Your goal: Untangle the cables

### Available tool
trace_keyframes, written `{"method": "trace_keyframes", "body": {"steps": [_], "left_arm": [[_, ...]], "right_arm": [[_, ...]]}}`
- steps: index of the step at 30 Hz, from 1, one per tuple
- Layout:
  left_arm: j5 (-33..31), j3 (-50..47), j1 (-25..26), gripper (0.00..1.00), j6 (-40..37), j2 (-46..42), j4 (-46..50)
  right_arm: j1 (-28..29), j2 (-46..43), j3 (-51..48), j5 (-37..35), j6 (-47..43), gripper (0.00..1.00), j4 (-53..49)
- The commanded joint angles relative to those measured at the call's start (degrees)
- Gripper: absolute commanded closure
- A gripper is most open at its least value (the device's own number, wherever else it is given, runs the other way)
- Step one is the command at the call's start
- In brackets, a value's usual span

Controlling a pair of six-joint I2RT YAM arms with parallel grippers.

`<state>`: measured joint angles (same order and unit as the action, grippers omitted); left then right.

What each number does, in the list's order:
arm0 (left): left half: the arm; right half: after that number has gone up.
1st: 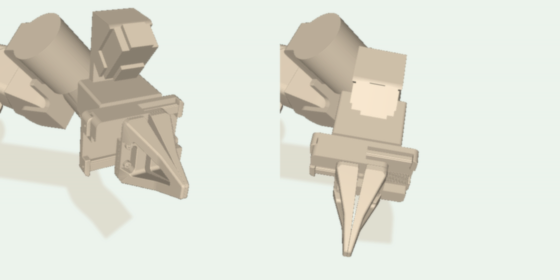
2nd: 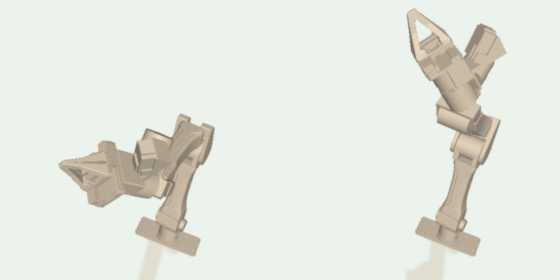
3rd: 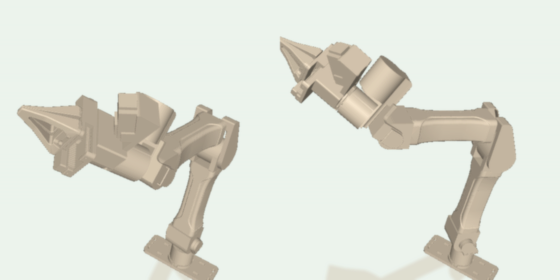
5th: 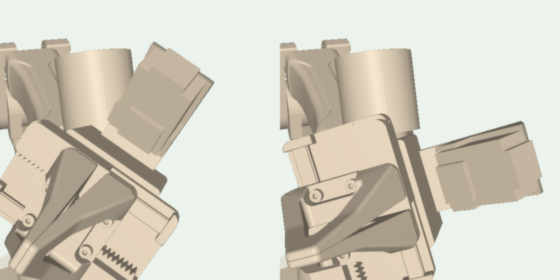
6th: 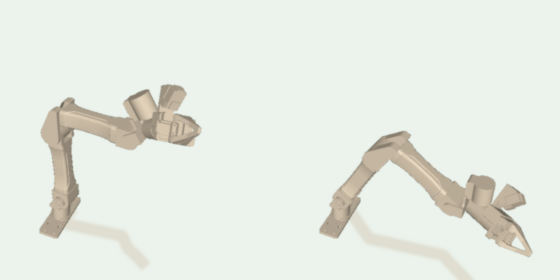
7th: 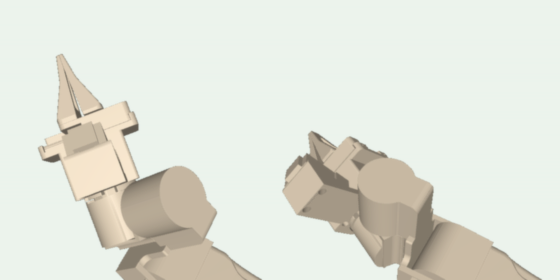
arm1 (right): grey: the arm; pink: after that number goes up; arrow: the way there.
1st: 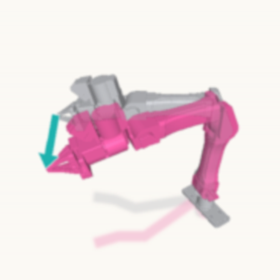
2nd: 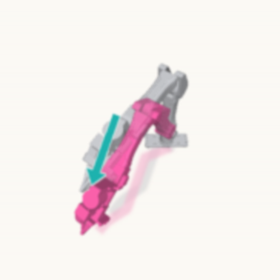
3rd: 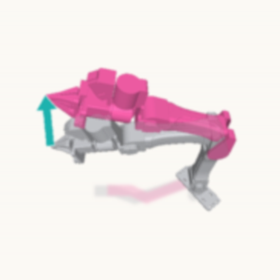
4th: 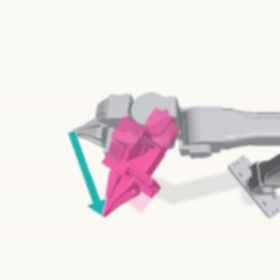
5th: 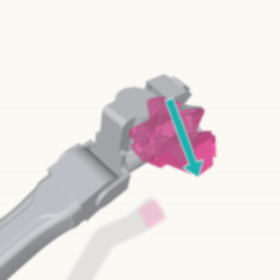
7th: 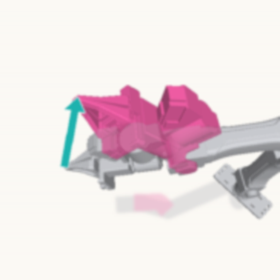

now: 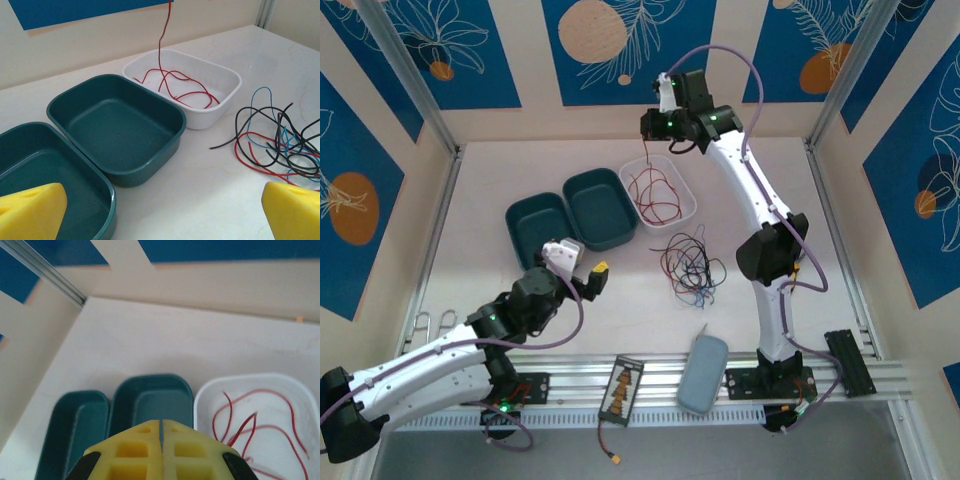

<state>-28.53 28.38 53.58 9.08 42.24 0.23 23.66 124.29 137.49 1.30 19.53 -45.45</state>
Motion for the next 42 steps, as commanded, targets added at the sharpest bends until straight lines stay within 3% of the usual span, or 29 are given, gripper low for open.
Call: {"method": "trace_keyframes", "body": {"steps": [1, 11, 16, 42], "left_arm": [[1.01, -0.50, -0.50, 0.00, -0.07, 0.13, -1.98], [2.01, -0.04, -0.60, 0.00, -0.20, 2.08, -3.73], [2.81, 0.26, -0.78, 0.00, -0.34, 2.85, -4.01], [2.67, -0.78, -0.76, 0.00, 1.55, 0.90, -0.54]], "right_arm": [[-0.31, -4.01, -4.72, 1.32, 2.56, 1.00, -1.77], [-3.35, -8.65, -17.29, 6.72, 8.18, 1.00, -2.60], [-3.62, -7.57, -18.84, 6.81, 7.98, 1.00, -3.73], [-0.32, 16.65, -0.59, -1.26, 6.92, 1.00, -12.46]]}}
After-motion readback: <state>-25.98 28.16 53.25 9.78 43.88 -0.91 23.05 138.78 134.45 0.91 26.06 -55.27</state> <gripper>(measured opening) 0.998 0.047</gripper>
